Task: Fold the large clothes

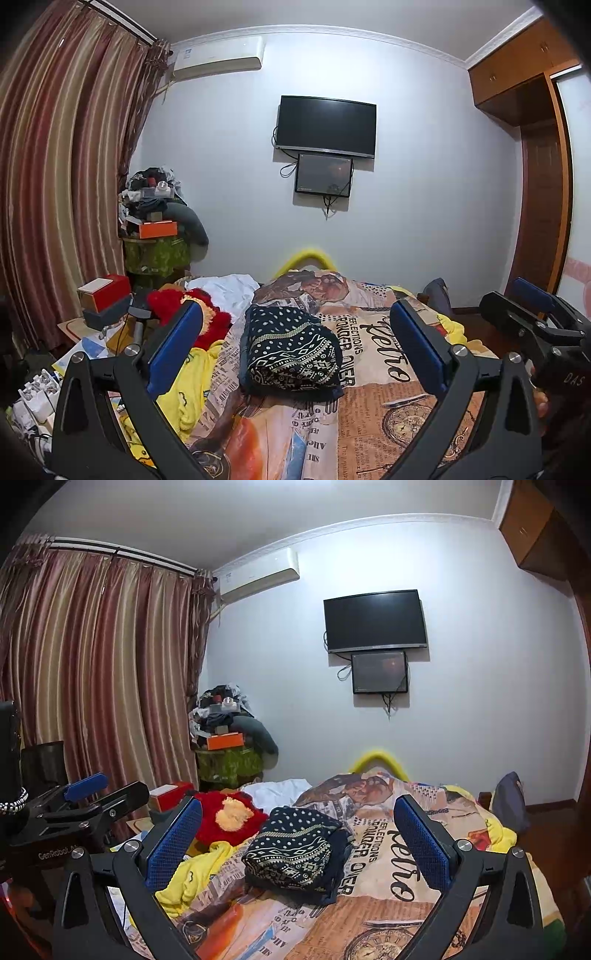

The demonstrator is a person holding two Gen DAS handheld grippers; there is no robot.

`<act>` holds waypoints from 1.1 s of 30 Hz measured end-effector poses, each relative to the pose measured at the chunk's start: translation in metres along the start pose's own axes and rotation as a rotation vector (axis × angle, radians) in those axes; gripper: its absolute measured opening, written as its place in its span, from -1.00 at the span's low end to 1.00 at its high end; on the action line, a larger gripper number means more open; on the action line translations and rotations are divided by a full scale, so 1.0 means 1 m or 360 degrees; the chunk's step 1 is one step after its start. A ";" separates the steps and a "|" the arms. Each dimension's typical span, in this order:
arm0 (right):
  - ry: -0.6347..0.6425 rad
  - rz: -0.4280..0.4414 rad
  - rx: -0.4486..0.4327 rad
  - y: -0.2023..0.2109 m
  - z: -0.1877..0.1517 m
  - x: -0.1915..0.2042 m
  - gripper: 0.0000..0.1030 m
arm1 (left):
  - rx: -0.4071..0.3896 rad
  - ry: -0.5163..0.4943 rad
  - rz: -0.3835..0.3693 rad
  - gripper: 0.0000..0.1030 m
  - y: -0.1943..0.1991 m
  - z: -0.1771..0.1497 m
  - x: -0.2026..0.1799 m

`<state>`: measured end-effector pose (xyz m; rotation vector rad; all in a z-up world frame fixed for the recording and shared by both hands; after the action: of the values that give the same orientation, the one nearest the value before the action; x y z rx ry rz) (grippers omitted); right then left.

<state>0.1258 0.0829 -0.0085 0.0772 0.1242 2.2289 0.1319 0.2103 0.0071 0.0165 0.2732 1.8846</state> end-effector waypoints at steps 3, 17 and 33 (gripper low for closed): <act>-0.0019 0.0000 0.0003 0.000 -0.001 0.000 1.00 | 0.0002 0.0002 -0.0009 0.99 -0.001 0.000 0.001; -0.0030 -0.0017 0.0010 -0.003 -0.001 0.001 1.00 | 0.0001 -0.0026 -0.0055 0.99 -0.003 -0.001 -0.004; -0.0062 -0.0043 0.0001 -0.006 -0.001 0.004 1.00 | 0.0006 -0.0040 -0.0093 0.99 -0.001 0.000 -0.010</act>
<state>0.1283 0.0900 -0.0098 0.1189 0.1041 2.1994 0.1365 0.2012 0.0077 0.0342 0.2573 1.8243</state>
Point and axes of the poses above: each gripper's, at about its wrist camera, not at the fingertips, and y roughly against the way its jaws point, x to its left, z to its top, the point moved 8 cm from there along -y, roughly the way its jaws point, and after that the axes turned 2 degrees about y, right-handed, at the moved point
